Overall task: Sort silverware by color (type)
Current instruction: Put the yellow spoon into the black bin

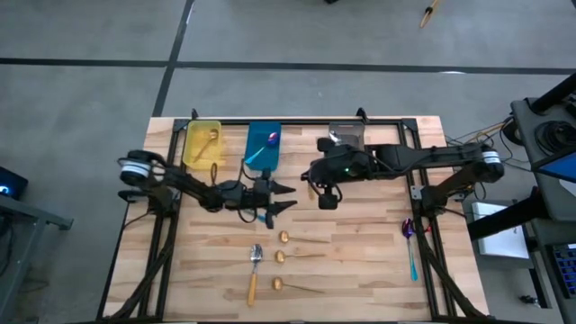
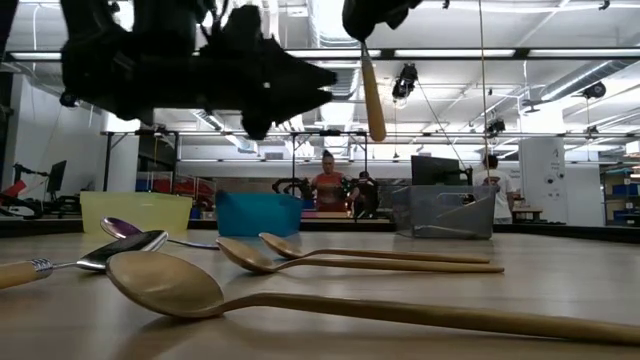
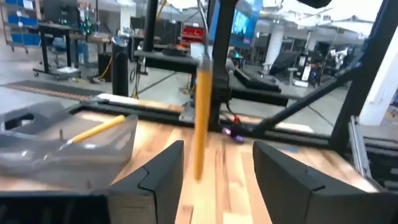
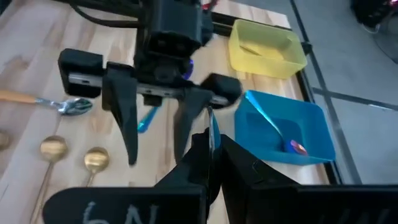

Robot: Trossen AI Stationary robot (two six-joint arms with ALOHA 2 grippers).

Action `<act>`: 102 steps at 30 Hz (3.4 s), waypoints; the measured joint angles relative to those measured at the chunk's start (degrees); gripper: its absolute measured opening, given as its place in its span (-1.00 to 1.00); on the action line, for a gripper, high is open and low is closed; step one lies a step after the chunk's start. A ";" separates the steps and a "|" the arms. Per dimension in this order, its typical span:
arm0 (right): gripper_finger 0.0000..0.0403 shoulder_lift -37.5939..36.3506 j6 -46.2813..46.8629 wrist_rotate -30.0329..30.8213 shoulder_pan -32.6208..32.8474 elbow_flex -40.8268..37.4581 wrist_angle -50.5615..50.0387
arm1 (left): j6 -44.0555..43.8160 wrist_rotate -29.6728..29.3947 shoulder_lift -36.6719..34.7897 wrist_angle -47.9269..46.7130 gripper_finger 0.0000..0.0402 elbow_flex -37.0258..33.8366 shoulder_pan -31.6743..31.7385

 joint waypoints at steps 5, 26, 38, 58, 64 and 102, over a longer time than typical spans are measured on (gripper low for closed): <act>-0.95 0.89 -0.11 -0.22 0.02 0.39 -0.12 | 0.09 0.01 5.27 -0.12 -0.12 4.39 0.16; -0.94 1.04 -0.13 -0.22 0.00 0.39 0.26 | 1.59 -0.38 10.73 0.16 -0.49 11.30 2.04; -0.86 1.70 0.68 0.30 0.00 0.39 0.81 | 0.66 -0.60 10.70 0.04 -0.92 11.22 2.04; -0.02 -0.98 5.01 15.56 0.00 0.33 4.38 | -1.00 -15.29 10.53 3.45 -0.92 11.24 2.09; -0.04 -3.45 9.46 17.86 0.01 -0.26 4.47 | -0.10 -22.66 10.35 6.94 -0.92 11.24 2.09; -0.85 5.94 9.46 33.30 2.89 -17.38 42.08 | 7.58 -25.63 9.50 9.48 -0.92 11.24 2.02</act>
